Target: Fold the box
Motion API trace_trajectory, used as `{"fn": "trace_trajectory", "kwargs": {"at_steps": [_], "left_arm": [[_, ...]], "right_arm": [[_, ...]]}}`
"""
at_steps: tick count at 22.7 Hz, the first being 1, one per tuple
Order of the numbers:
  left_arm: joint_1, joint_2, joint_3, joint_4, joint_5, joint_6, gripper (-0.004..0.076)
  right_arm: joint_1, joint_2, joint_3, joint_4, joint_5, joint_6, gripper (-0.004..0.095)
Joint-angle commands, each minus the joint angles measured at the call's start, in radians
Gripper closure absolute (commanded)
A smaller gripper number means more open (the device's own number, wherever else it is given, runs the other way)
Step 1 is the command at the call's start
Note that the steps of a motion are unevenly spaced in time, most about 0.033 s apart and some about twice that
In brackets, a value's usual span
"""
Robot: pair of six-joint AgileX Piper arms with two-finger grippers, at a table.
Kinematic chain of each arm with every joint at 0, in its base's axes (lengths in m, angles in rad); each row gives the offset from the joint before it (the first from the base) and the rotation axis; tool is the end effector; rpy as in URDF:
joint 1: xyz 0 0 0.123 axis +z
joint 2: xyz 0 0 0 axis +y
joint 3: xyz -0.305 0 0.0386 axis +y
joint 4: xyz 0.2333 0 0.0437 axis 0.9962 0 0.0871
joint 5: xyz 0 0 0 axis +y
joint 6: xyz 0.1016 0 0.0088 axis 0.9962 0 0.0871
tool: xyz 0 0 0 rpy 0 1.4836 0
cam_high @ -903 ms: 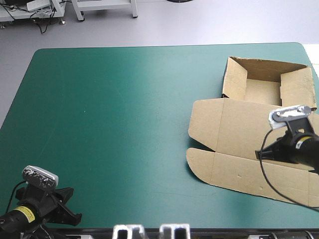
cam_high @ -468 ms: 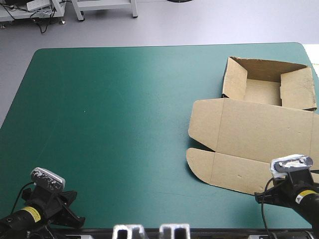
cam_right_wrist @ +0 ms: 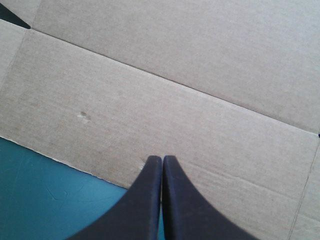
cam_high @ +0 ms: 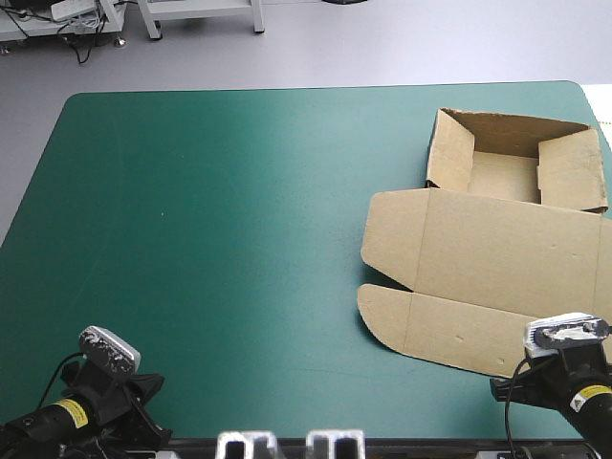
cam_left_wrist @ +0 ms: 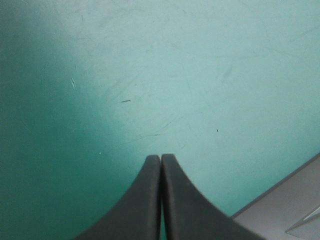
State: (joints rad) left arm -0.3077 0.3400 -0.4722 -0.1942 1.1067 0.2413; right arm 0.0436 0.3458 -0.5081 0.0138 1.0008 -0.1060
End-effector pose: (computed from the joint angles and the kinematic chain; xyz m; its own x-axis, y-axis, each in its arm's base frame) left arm 0.0088 -0.0213 0.2577 -0.6641 0.3691 -0.6502 0.5107 0.8591 -0.0340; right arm 0.0237 0.0022 0.2739 -0.6735 -0.1279 -0.7281 -0.1189 0.9908 -0.0640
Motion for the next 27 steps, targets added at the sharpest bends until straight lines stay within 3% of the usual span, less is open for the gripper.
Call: {"fn": "trace_trajectory", "kwargs": {"at_steps": [1, 27], "left_arm": [[-0.006, 0.010, -0.023, -0.024, -0.054, -0.002, 0.0734], [0.006, 0.010, -0.023, -0.024, -0.054, -0.002, 0.0734]], "right_arm": [[0.004, 0.006, -0.025, 0.001, -0.059, 0.001, 0.0913], [-0.005, 0.006, -0.025, 0.001, -0.059, -0.003, 0.0932]]}}
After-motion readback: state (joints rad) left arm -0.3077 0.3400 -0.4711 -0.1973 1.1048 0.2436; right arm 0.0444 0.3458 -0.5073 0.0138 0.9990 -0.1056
